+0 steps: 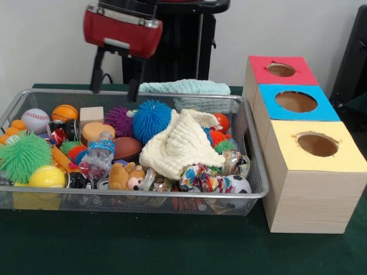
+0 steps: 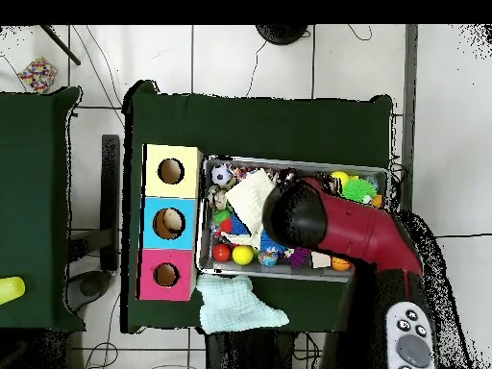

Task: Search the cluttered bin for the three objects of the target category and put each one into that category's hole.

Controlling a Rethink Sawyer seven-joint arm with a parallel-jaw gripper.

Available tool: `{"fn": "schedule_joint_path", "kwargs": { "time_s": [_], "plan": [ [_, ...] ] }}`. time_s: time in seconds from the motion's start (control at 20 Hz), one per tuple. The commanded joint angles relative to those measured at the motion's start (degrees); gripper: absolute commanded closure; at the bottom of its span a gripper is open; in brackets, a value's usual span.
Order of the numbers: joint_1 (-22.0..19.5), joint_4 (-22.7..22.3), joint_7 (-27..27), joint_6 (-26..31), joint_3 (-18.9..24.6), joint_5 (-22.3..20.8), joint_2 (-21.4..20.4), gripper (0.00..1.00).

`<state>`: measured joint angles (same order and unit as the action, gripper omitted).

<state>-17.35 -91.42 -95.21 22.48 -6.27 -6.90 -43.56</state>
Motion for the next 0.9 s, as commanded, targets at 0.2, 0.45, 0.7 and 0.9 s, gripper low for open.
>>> {"fn": "schedule_joint_path", "kwargs": {
  "time_s": [0.2,0.45,0.7,0.9],
  "plan": [
    [-3.2,-7.3,1.8,1.0,6.0,-5.9,-0.9,0.00],
    [-5.8,-9.8,2.0,-2.3,10.3,-6.3,-1.6,0.00],
    [-7.2,-8.9,4.3,0.9,13.2,-7.1,-1.2,0.00],
    [-8.4,-8.4,5.2,4.8,15.1,-7.0,-0.3,0.00]
  ]
}}
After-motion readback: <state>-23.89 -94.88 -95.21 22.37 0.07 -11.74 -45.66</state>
